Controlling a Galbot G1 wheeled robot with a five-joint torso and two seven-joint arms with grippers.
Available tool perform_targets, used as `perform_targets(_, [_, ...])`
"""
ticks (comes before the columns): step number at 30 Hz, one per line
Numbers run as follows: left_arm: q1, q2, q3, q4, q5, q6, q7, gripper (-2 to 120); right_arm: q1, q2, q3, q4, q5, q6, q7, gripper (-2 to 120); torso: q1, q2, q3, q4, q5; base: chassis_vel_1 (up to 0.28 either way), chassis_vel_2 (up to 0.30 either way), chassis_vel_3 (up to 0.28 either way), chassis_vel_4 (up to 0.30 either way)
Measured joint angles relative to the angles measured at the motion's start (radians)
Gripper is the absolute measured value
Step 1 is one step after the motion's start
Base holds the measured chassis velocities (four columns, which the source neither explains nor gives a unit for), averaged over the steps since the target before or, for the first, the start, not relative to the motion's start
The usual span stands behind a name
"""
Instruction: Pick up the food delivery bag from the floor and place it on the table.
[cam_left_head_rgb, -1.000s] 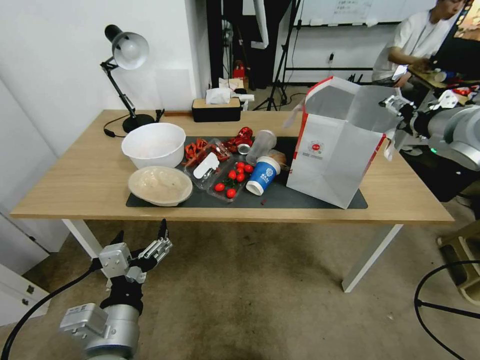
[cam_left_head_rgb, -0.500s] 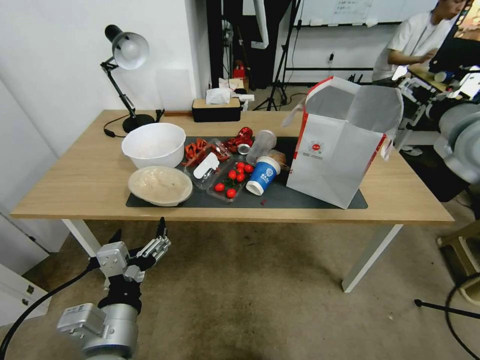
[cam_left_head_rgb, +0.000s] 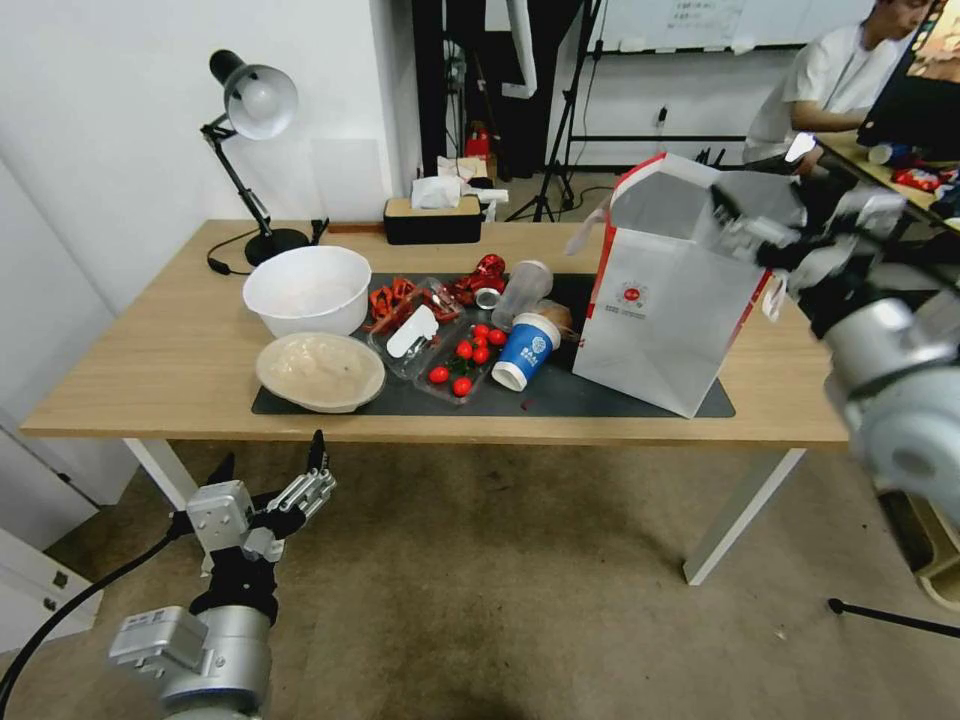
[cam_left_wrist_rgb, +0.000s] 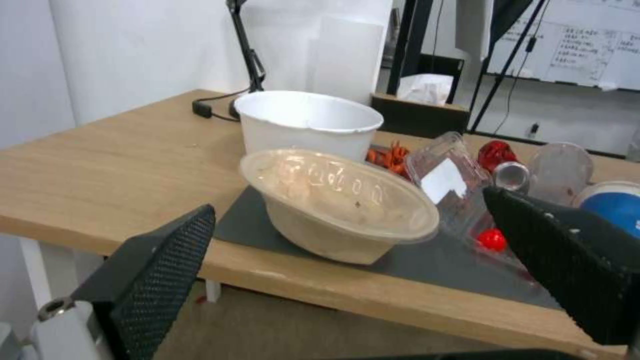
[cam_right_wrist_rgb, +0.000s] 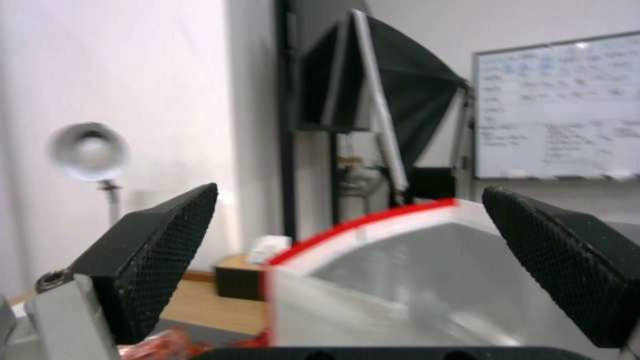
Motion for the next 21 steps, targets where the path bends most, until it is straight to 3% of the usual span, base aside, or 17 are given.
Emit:
perform_targets(4, [0.005,-0.004,-0.005,-0.002,0.008,-0.017,0.005,100,-0.068,0.014,-0.005,0.055,-0.058,0.036,-0.003,100,0.000,0.000,0.000,0.0003,-0.0002,0.000,0.000,0.000,0.000])
perform_targets(9, [0.012,-0.007,-0.011,-0.005,0.020,-0.040,0.012,100,-0.257,0.069,0.023,0.112,-0.197,0.089,0.014,100,0.000,0.000,0.000,-0.0001,-0.0001,0.000,0.000,0.000,0.000])
perform_targets(15, [0.005,-0.001,-0.012,0.007,0.032,-0.056,0.026,100,-0.465,0.155,0.042,0.123,-0.363,0.162,0.042,100,0.000,0.000,0.000,-0.0001,0.0000,0.000,0.000,0.000,0.000])
perform_targets(21, [0.000,0.004,-0.013,0.015,0.040,-0.057,0.034,100,-0.597,0.211,0.043,0.115,-0.445,0.205,0.074,100,0.000,0.000,0.000,0.0000,0.0000,0.000,0.000,0.000,0.000])
